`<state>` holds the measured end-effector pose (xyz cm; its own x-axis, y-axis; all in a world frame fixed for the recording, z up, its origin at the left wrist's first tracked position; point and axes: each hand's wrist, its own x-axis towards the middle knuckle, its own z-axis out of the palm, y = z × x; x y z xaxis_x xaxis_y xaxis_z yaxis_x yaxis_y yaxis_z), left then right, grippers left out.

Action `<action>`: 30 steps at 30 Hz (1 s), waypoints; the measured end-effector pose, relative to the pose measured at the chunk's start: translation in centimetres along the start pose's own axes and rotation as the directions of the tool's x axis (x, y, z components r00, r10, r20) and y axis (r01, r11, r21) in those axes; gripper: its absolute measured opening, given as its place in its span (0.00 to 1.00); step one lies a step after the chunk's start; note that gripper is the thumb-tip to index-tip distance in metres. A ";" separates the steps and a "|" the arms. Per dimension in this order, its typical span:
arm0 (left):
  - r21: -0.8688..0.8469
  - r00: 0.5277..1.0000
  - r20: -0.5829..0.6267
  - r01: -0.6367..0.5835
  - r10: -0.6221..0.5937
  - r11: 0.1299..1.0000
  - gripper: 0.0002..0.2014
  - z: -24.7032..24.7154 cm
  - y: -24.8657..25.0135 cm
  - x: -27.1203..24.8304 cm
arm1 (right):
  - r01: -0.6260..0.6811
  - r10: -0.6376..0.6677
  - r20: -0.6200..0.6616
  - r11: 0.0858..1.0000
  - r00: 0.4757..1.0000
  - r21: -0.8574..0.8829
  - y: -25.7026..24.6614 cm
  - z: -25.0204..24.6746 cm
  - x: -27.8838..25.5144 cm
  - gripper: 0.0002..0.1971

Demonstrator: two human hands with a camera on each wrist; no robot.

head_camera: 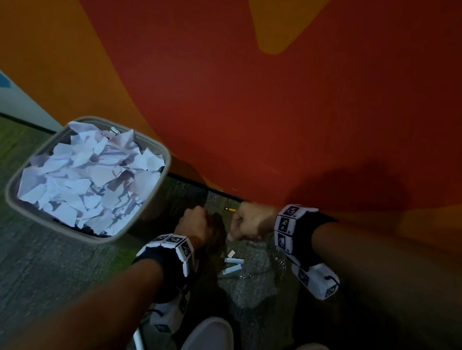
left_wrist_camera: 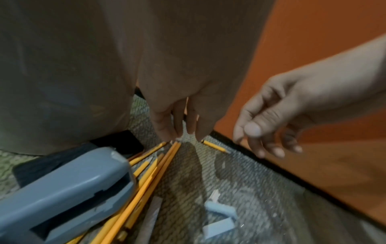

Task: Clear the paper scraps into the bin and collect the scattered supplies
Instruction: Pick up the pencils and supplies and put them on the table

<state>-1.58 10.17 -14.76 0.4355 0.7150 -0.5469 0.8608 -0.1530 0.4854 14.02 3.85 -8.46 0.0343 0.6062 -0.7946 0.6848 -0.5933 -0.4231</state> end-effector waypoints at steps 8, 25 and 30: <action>0.293 0.998 -0.001 0.058 -0.060 0.954 0.16 3.3 -2.4 1.7 | 0.049 -0.057 0.063 0.991 0.996 0.122 0.0 3.1 4.7 0.12; -0.349 0.968 -0.246 -0.144 0.058 0.926 0.02 0.6 -1.7 0.5 | 0.049 -0.051 0.002 0.969 0.999 0.240 0.0 3.6 4.6 0.20; -0.520 0.959 -0.278 -0.206 0.064 0.829 0.05 -2.2 1.8 0.0 | 0.141 -0.086 -0.134 0.866 0.987 0.479 -0.3 2.8 3.2 0.08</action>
<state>-0.59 11.46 -12.37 0.3992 0.8650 -0.3039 0.4872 0.0807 0.8696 11.86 4.45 -12.06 0.0721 0.7205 -0.6896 0.2490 -0.6826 -0.6871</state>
